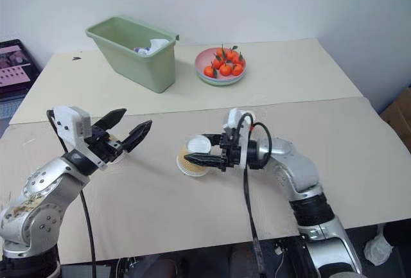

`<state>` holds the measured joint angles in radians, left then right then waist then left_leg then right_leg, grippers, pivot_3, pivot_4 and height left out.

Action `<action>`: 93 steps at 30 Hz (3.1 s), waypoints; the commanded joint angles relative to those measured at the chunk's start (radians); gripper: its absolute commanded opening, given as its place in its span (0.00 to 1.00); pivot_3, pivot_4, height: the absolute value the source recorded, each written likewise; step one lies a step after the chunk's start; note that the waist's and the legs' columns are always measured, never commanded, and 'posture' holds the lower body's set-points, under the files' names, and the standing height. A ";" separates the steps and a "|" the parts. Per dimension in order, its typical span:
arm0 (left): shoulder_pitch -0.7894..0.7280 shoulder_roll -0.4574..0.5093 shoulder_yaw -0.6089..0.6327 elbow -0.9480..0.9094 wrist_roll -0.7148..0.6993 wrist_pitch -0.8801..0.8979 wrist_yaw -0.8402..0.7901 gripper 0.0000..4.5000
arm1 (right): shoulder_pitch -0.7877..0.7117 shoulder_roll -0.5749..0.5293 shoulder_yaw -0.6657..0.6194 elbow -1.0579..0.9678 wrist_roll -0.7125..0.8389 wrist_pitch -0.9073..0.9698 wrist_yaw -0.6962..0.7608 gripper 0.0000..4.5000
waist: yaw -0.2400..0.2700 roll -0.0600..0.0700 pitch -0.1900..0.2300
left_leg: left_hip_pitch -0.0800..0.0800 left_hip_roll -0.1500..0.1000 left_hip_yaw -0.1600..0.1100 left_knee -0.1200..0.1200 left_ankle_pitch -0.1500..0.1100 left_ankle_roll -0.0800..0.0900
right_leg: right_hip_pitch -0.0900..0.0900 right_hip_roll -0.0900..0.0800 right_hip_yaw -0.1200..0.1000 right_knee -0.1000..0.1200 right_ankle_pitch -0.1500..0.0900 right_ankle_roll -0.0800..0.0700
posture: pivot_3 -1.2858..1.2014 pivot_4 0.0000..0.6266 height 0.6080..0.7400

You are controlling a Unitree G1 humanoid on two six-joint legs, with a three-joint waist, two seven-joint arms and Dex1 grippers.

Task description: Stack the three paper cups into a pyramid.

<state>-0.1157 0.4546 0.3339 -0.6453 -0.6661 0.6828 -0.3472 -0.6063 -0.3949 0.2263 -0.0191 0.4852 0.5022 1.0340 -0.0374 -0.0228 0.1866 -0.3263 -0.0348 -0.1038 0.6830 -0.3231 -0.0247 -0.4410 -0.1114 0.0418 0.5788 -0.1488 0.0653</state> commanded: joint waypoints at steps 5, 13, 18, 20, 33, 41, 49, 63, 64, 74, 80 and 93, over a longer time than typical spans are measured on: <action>0.027 0.012 0.051 -0.083 -0.052 -0.013 0.050 0.97 | -0.162 0.129 0.093 0.246 -0.165 -0.206 0.045 0.62 | -0.005 0.000 0.000 | 0.000 0.000 0.000 0.000 0.000 -0.001 | -0.001 0.001 0.000 0.000 0.001 -0.001 | 0.52 0.24 0.91; 0.026 0.009 0.038 -0.072 -0.040 -0.038 0.072 0.97 | -0.230 0.215 0.111 0.411 -0.241 -0.303 0.087 0.80 | -0.005 0.000 0.000 | -0.001 0.000 0.000 -0.001 0.001 -0.001 | -0.001 0.001 0.000 0.001 0.001 -0.001 | 0.52 0.24 0.91; 0.025 0.000 0.012 -0.060 -0.030 -0.053 0.072 0.97 | -0.225 0.211 0.086 0.435 -0.255 -0.282 0.071 0.99 | -0.007 0.000 0.000 | -0.001 0.000 0.000 -0.001 0.001 -0.002 | -0.001 0.001 0.000 0.001 0.002 -0.001 | 0.52 0.24 0.91; 0.019 -0.003 0.003 -0.044 -0.030 -0.062 0.068 0.97 | -0.205 0.193 0.059 0.393 -0.221 -0.236 0.091 0.99 | -0.007 0.000 0.000 | -0.001 0.000 0.000 -0.001 0.001 -0.002 | -0.002 0.001 0.000 0.001 0.002 -0.001 | 0.52 0.24 0.91; -0.039 0.007 -0.057 0.041 -0.063 -0.079 -0.017 0.97 | -0.002 -0.017 -0.147 0.005 0.017 0.091 0.101 0.99 | -0.005 0.000 0.000 | -0.006 0.001 0.000 0.000 0.001 -0.001 | -0.004 0.001 -0.001 0.001 0.003 -0.001 | 0.52 0.24 0.91; -0.104 0.196 -0.138 0.018 -0.180 0.018 -0.264 0.97 | 0.162 -0.229 -0.324 -0.158 0.013 0.114 -0.006 0.99 | 0.000 0.000 0.000 | -0.008 0.000 0.000 0.002 0.000 0.000 | -0.005 0.001 -0.001 0.001 0.004 0.000 | 0.52 0.24 0.91; -0.157 0.223 -0.219 0.105 -0.119 -0.020 -0.363 0.97 | 0.170 -0.264 -0.306 0.009 -0.190 -0.086 -0.169 0.99 | -0.007 0.000 0.000 | -0.005 0.000 0.001 0.002 0.000 0.001 | -0.001 0.001 0.000 0.000 0.004 -0.001 | 0.52 0.24 0.91; -0.156 0.176 -0.229 0.109 -0.111 -0.015 -0.340 0.97 | -0.124 -0.140 -0.242 0.431 -0.276 -0.303 -0.178 0.99 | -0.007 0.000 0.000 | -0.005 0.000 0.001 0.002 0.000 0.000 | -0.001 0.001 0.000 0.000 0.004 0.000 | 0.52 0.24 0.91; -0.151 0.171 -0.224 0.107 -0.112 -0.014 -0.332 0.97 | -0.137 -0.134 -0.239 0.451 -0.278 -0.312 -0.174 0.99 | -0.007 0.000 0.000 | -0.005 0.001 0.001 0.002 0.000 0.000 | -0.001 0.001 0.000 0.000 0.004 0.000 | 0.52 0.24 0.91; -0.099 0.154 -0.185 0.079 -0.124 -0.010 -0.274 0.97 | -0.191 -0.086 -0.228 0.558 -0.285 -0.372 -0.141 0.99 | -0.008 0.000 -0.001 | -0.007 0.000 0.001 0.002 0.000 0.000 | -0.003 0.001 0.000 0.001 0.005 0.000 | 0.52 0.24 0.91; -0.064 0.147 -0.130 0.048 -0.148 0.002 -0.213 0.97 | -0.223 -0.063 -0.239 0.624 -0.287 -0.406 -0.166 0.63 | -0.011 0.000 -0.001 | -0.007 0.001 0.001 0.002 0.000 0.000 | -0.003 0.001 0.000 0.001 0.005 -0.001 | 0.52 0.24 0.91; 0.221 0.160 0.065 -0.108 -0.238 0.017 -0.100 0.97 | -0.014 -0.167 -0.166 0.294 -0.175 -0.255 0.125 0.59 | -0.001 0.000 -0.001 | -0.008 0.001 0.001 0.002 0.000 0.000 | -0.004 0.001 0.000 0.001 0.005 -0.001 | 0.52 0.24 0.91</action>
<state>0.0859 0.6103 0.3634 -0.6992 -0.8888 0.7072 -0.4613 -0.6843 -0.5304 0.0288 0.4271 0.2508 0.1866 1.0506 -0.0388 -0.0224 0.1857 -0.3343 -0.0340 -0.1028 0.6855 -0.3232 -0.0246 -0.4446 -0.1107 0.0417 0.5792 -0.1438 0.0648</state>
